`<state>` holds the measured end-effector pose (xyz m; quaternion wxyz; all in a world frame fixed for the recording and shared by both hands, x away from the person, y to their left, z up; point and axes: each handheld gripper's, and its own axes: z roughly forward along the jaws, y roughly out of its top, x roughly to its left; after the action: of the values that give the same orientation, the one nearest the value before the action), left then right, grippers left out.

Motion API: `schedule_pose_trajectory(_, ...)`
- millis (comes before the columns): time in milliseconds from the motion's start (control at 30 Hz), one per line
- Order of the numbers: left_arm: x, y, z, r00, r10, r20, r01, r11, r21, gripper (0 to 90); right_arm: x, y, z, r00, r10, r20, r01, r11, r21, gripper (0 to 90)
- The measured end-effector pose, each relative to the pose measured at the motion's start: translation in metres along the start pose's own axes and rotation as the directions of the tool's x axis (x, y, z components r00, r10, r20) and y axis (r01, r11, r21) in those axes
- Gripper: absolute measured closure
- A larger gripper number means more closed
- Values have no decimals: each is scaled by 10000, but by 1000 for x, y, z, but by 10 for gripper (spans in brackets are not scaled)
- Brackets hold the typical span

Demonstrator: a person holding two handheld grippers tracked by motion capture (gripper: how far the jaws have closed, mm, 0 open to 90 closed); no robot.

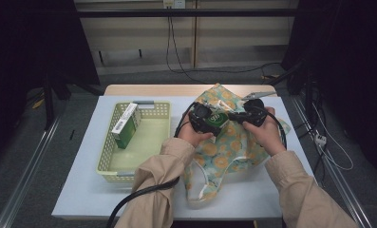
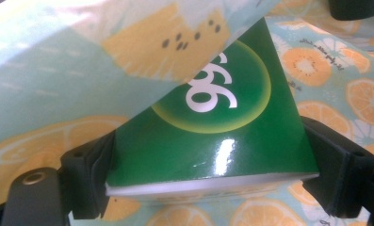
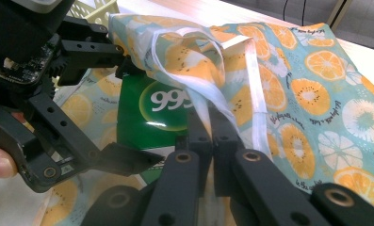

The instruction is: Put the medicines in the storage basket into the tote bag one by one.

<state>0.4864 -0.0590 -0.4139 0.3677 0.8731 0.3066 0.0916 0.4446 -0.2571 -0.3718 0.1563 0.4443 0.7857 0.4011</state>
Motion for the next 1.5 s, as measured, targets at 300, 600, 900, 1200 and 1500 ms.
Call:
schedule_pose_trajectory(300, 5, 11, 13, 9995, -115, -287, 111, 9998, -162, 151, -4, -1, -1, 9999, 107, -7, -107, 9999, 3, 899)
schedule_pose_trajectory(600, 5, 4, 2, 9996, -255, 113, 256, 9996, -124, 125, -4, 0, 0, 9999, 139, 17, -139, 9999, 10, 899)
schedule_pose_trajectory(900, 7, -11, -34, 9980, -296, 566, 286, 9994, 176, 106, 2, 1, -2, 9999, 85, 134, -86, 10000, 26, 899)
schedule_pose_trajectory(1200, 7, -24, -69, 9957, -108, 918, 108, 9999, -1, 107, 10, -1, -2, 9999, -12, 145, 11, 10000, 58, 899)
schedule_pose_trajectory(1500, 19, -35, -99, 9962, 0, 875, 11, 9999, -128, 96, 17, 2, -1, 10000, -98, 14, 98, 9999, 23, 899)
